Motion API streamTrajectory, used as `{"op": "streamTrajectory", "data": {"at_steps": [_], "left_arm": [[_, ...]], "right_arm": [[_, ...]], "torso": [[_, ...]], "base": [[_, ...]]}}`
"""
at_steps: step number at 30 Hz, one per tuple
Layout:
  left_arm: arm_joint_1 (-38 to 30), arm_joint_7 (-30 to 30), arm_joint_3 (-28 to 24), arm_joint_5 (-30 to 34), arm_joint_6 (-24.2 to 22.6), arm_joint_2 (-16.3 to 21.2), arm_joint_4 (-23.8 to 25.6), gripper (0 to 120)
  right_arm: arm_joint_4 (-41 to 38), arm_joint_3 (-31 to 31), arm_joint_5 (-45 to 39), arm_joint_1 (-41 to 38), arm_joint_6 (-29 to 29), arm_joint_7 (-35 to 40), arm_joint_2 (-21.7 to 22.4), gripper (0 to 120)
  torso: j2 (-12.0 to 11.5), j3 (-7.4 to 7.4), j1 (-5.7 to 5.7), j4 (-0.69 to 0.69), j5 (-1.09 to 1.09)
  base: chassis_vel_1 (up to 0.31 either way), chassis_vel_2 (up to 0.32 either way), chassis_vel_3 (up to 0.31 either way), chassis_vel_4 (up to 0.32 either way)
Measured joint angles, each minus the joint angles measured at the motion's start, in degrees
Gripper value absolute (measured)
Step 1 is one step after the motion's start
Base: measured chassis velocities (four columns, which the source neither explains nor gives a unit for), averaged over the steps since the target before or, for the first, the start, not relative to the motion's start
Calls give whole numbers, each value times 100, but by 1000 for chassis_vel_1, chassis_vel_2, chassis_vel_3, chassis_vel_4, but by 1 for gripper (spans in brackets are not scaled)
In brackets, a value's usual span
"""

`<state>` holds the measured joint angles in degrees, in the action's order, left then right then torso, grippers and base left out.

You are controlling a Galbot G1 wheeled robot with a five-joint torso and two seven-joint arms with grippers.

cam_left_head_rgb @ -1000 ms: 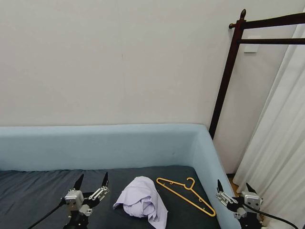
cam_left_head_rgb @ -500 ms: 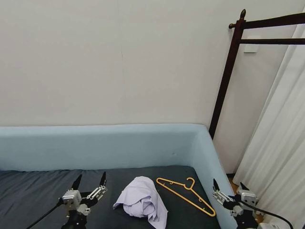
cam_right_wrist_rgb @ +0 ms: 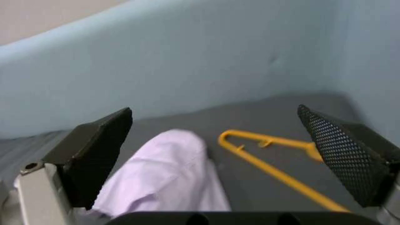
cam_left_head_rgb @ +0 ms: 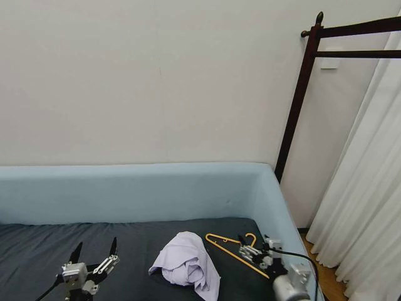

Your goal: Pick up the clothes from the sofa and hang them on the clothes hanger.

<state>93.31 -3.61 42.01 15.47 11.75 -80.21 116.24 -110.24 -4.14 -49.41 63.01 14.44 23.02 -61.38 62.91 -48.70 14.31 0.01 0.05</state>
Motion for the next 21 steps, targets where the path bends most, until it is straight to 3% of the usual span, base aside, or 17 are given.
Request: {"op": "streamTrajectory", "data": {"at_steps": [5,8,14,21], "left_arm": [[61,2,152,0,23,-61,-27,100],[130,5,224,-2,27,-119,8,100],[208,-20,299,0,70,-227,119,100],[276,-28,323,-48,83,-302,146,100]], "right_arm": [[744,314,-819,-601,398,70,-377,100],[1407,431,-1358,-1010,925,109,-755,100],[2662,524,-1186,-1501,1178,28,-1440,100],[3368,382,-1005,-1658,1102,-36,-2031,100]], "torso": [[0,0,0,0,0],[0,0,0,1,0],[0,0,0,0,0],[0,1,0,0,0]], "base": [[0,0,0,0],[0,0,0,0],[0,0,0,0],[0,0,0,0]]}}
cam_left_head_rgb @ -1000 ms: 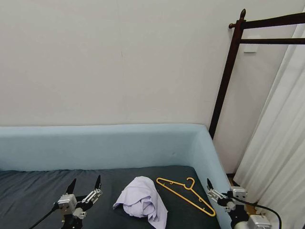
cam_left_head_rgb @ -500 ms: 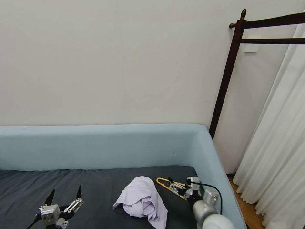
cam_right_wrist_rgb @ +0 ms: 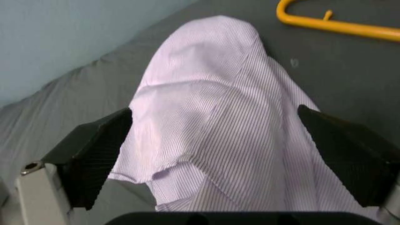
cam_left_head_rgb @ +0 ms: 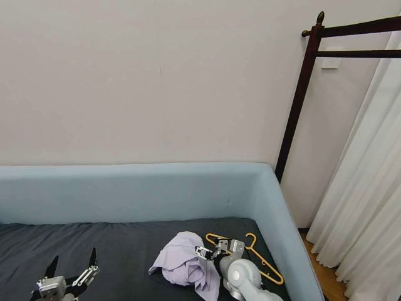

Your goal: Pick up the clothes from the sofa and hang them on the clothes hanger.

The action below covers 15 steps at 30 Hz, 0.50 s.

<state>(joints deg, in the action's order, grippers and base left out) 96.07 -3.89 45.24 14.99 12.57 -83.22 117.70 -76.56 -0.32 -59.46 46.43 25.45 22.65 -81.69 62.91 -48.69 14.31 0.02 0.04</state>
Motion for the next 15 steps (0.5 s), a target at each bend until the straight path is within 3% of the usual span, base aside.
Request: {"op": "streamTrajectory", "data": {"at_steps": [6,10,15], "left_arm": [[36,0,4,-22,49,-32,-6,100],[50,-13,11,-30,89,-34,-28,100],[41,-19,-8,-38,121,-45,-41,100]], "right_arm": [[248,-14,329,58,-17,2,-184,94],[226,-12,406,204,-122,-105,-181,75],[152,-11,458,288,-105,-111,-169,61]], "torso": [[0,0,0,0,1],[0,0,-1,1,1],[0,0,0,1,1]], "base": [[0,0,0,0],[0,0,0,0],[0,0,0,0]]}}
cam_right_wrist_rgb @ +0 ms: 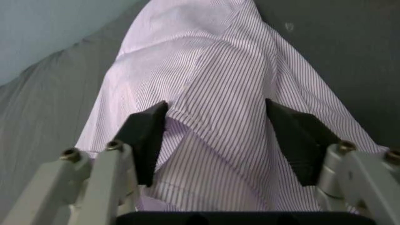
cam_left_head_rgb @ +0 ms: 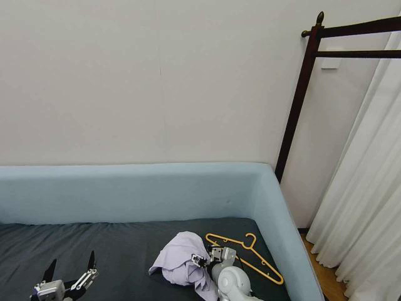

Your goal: Pick up the clothes from the sofa and hang them on the clothes hanger.

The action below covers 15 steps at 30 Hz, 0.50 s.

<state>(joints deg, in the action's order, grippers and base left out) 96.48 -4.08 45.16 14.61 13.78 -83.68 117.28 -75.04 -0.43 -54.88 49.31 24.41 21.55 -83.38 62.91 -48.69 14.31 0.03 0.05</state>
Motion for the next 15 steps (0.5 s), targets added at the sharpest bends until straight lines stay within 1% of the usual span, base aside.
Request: {"op": "streamTrajectory", "data": {"at_steps": [3,4,5,6,8,9,12,13,15], "left_arm": [[-12,-9,6,2,10,-10,0,100],[-12,-9,6,2,10,-10,0,100],[-12,-11,10,3,16,-10,0,100],[-5,-14,23,5,34,3,-3,100],[4,-15,45,8,63,24,-20,100],[4,-15,45,8,63,24,-20,100],[5,-17,53,17,89,55,-56,100],[5,-17,53,17,89,55,-56,100],[-11,-17,44,17,93,74,-85,100]], "right_arm": [[-10,-1,70,44,-11,-4,-17,47],[-10,-1,70,44,-11,-4,-17,47],[-13,-1,83,51,-23,-7,-18,44],[-31,8,115,68,-75,-20,-19,36],[-52,26,154,82,-166,-39,-26,27],[-52,26,154,82,-166,-39,-26,27],[-61,52,258,106,-286,-69,-40,13],[-61,52,258,106,-286,-69,-40,13],[-77,86,364,115,-465,-85,-30,5]], "torso": [[0,0,0,0,0],[0,0,0,0,0],[0,0,0,0,0],[0,0,0,0,0],[0,0,0,0,0],[0,0,0,0,0],[0,0,0,-1,0],[0,0,0,-1,0],[0,0,0,-1,1]], "base": [[0,0,0,0],[0,0,0,0],[0,0,0,0],[0,0,0,0],[0,0,0,0],[0,0,0,0],[0,0,0,0],[0,0,0,0],[0,0,0,0]]}}
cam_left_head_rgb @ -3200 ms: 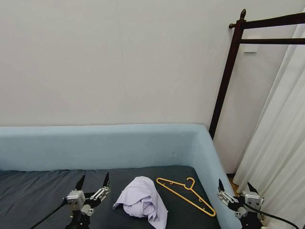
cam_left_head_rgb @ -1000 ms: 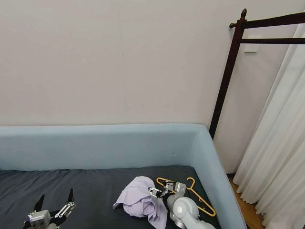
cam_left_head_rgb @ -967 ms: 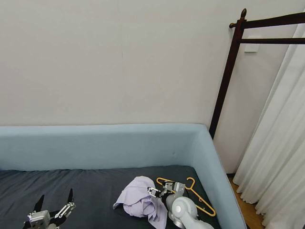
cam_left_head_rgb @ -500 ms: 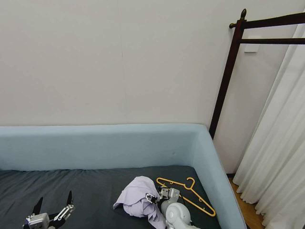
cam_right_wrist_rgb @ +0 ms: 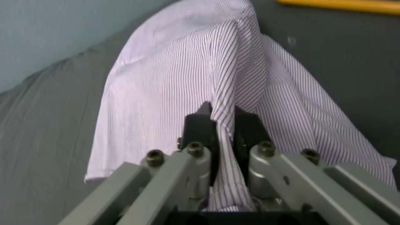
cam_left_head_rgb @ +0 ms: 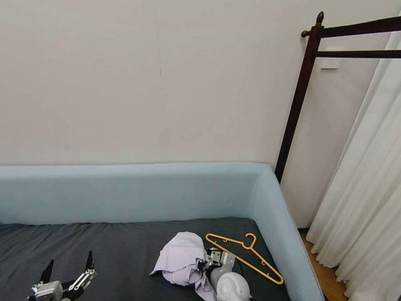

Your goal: Pick up the clothes from the sofa and hang them on the clothes hanger.

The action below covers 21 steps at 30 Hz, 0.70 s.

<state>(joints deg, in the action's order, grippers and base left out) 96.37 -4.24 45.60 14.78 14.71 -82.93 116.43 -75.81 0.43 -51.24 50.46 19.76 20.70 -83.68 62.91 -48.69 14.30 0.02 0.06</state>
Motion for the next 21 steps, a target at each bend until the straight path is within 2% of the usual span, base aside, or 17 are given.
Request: {"op": "streamTrajectory", "data": {"at_steps": [1,2,6,7,11,14,21], "left_arm": [[-12,0,-8,1,0,6,-15,100],[-12,0,-8,1,0,6,-15,100],[-100,1,-95,-4,5,20,-108,100],[-100,1,-95,-4,5,20,-108,100],[-157,3,-146,-6,39,50,-186,100],[-178,6,-125,9,86,112,-255,100],[-185,4,-66,233,97,266,-258,100]], "right_arm": [[-16,15,55,0,-96,-11,9,0],[-16,15,55,0,-96,-11,9,0],[-232,198,355,-86,-927,-131,119,0],[-232,198,355,-86,-927,-131,119,0],[-646,414,500,-314,-1642,-594,406,0],[-945,463,524,-475,-1933,-883,578,0],[-1757,264,332,-1073,-2023,-1017,934,0]], "torso": [[0,0,0,0,0],[0,0,0,0,0],[0,0,0,0,0],[0,0,0,0,0],[0,0,0,0,0],[0,0,1,0,1],[0,0,0,-1,0]], "base": [[0,0,0,0],[0,0,0,0],[0,0,0,0],[0,0,0,0],[0,0,0,0],[0,0,0,0],[0,0,0,0]]}}
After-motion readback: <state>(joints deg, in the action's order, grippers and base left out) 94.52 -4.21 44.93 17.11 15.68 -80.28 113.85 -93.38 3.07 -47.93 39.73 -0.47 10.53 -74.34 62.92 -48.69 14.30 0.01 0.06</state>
